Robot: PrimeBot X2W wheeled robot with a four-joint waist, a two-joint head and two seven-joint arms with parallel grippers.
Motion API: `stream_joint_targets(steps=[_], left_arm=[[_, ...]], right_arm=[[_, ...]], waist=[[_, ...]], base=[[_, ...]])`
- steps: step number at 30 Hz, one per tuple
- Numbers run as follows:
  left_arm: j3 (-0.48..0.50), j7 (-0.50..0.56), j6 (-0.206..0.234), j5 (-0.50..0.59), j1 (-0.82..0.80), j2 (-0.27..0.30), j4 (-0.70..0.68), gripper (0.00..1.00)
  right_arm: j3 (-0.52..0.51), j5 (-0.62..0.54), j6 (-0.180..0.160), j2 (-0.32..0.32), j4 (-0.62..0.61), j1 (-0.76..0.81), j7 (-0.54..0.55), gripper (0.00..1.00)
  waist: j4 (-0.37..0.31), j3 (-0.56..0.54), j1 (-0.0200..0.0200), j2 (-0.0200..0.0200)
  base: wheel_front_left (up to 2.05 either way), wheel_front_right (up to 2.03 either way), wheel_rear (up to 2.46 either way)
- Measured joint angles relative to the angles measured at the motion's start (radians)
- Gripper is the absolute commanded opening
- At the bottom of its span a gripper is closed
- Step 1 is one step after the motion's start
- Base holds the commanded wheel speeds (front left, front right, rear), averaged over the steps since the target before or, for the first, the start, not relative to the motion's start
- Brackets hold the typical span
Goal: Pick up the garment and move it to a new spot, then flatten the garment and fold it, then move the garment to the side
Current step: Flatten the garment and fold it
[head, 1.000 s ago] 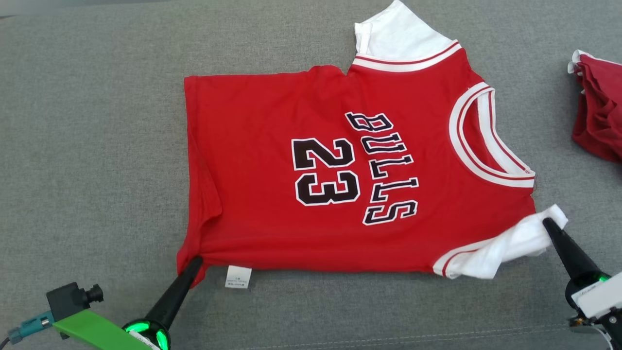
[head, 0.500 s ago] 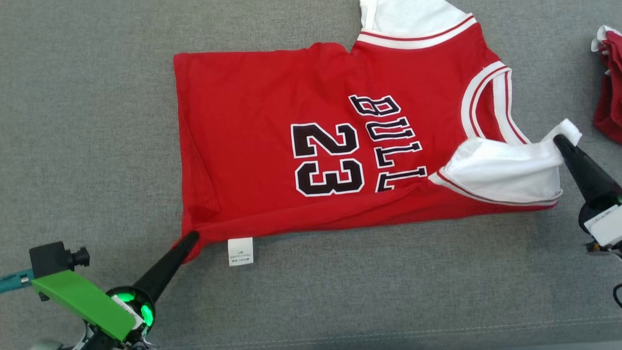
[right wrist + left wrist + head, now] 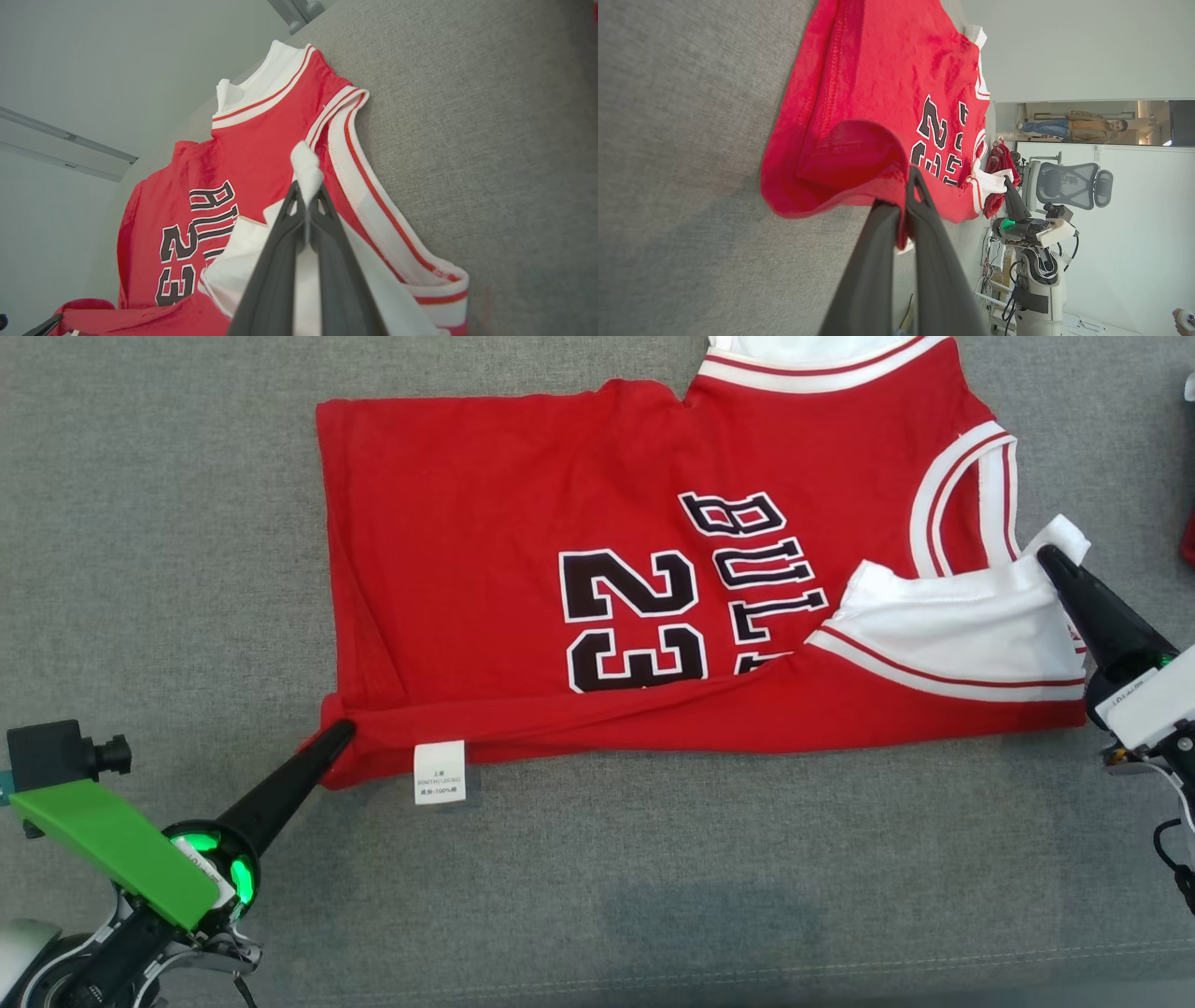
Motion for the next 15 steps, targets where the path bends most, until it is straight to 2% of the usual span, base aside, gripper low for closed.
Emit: stream_joint_targets(steps=[11,12,13,14,15], left_arm=[[-0.038,0.053,0.005,-0.022,-0.095,0.023,0.042,0.0],[-0.041,0.053,0.005,-0.021,-0.097,0.028,0.061,0.07],[-0.044,0.052,0.005,-0.021,-0.097,0.034,0.083,0.28],[-0.048,0.052,0.005,-0.019,-0.097,0.041,0.1,0.48],[-0.057,0.052,0.005,-0.012,-0.107,0.049,0.121,1.0]], right_arm=[[0.013,-0.02,-0.007,0.003,0.037,-0.09,0.0,0.0],[0.017,-0.024,-0.007,0.003,0.042,-0.095,0.0,0.0],[0.02,-0.031,-0.007,0.004,0.048,-0.099,-0.001,0.0],[0.022,-0.039,-0.008,0.006,0.053,-0.102,-0.002,0.32],[0.026,-0.047,-0.015,0.016,0.066,-0.107,-0.009,1.0]], waist=[[-0.019,0.026,0.0,0.0],[-0.019,0.027,0.0,0.0],[-0.02,0.028,0.0,0.0],[-0.021,0.03,0.0,0.0],[-0.022,0.033,0.0,0.0]], base=[[0.0,0.0,0.0],[0.0,0.0,0.0],[0.0,0.0,0.0],[0.0,0.0,0.0],[0.0,0.0,0.0]])
